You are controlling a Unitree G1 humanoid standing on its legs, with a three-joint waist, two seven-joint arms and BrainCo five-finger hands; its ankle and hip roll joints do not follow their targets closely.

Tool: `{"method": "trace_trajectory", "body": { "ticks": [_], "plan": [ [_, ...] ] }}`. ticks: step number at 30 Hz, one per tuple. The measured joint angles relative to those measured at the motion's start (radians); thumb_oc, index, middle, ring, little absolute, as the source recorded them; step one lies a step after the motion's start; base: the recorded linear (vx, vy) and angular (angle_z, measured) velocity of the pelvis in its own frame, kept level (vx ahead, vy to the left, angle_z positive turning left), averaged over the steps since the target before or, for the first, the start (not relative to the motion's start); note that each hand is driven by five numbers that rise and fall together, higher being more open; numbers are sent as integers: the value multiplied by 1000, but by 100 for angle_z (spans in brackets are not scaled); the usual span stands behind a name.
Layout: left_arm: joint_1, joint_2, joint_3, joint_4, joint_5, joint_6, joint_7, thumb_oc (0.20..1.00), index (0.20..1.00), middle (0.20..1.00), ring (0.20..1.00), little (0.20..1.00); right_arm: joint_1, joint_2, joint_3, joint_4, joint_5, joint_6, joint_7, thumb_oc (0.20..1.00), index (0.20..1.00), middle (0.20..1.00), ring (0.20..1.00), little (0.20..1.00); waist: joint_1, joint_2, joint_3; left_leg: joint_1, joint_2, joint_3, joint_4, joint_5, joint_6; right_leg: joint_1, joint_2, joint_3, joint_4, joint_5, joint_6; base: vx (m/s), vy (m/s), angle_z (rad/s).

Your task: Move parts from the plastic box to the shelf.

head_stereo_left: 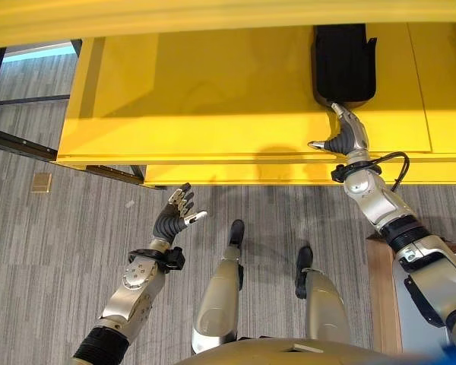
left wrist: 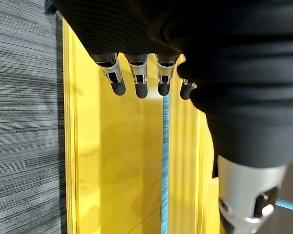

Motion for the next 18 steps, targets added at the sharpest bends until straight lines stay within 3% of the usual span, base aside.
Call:
{"method": "trace_trajectory", "body": {
  "ticks": [5,13,18],
  "plan": [
    [-1,0,0,0,0,0,0,1000,1000,1000,1000,1000,13,10,1,-8,0,-2,-5,1000,1000,1000,1000,1000,-3,1,0,0,0,1,0,0,0,0,0,0,4,-1,0,0,0,0],
    [-1,-9,1,0,2,0,1,1000,1000,1000,1000,1000,188,11,-5,-210,-3,-3,26,1000,1000,1000,1000,1000,-15,1,0,-3,0,4,0,0,0,-9,0,3,9,-5,-1,0,0,0],
    [-1,-26,2,0,3,-1,2,1000,1000,1000,1000,1000,285,8,4,-312,-3,-37,69,1000,1000,1000,1000,1000,-37,1,0,-3,1,11,1,0,0,-13,0,3,11,-5,-1,-4,1,-1]
  ]
}}
